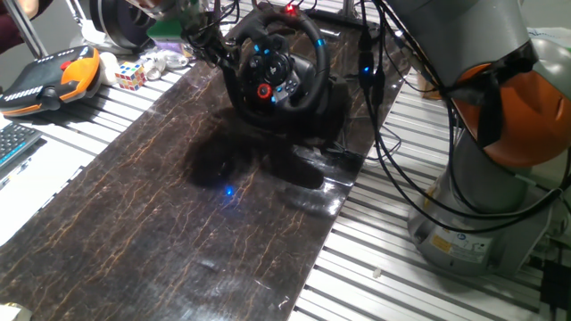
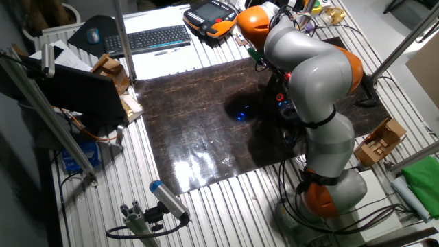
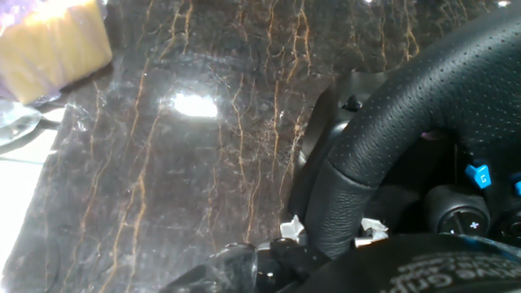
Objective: Rotate the steering wheel 90 degrees clockwise
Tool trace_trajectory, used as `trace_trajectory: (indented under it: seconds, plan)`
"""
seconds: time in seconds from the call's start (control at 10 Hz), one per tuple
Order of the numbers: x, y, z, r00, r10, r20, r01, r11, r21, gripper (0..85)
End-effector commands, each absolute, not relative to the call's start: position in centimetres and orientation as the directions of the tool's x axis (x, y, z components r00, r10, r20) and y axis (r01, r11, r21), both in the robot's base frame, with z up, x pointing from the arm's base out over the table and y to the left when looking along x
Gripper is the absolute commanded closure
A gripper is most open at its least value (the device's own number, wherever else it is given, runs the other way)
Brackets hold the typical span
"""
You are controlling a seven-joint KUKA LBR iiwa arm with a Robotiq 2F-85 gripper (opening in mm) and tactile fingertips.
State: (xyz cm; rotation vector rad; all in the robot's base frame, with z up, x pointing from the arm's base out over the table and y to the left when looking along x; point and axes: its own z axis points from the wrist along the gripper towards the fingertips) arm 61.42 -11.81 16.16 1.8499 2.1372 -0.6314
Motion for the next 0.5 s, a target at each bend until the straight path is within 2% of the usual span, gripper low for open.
trace_trajectory:
  seconds: [0.0, 0.4]
  plan:
    - [61.43, -11.81, 16.14, -0.167, 0.873, -0.458, 0.982, 0.103, -0.161, 84.3]
    - [61.43, -11.98, 16.0, -0.171, 0.872, -0.459, 0.981, 0.107, -0.162, 84.3]
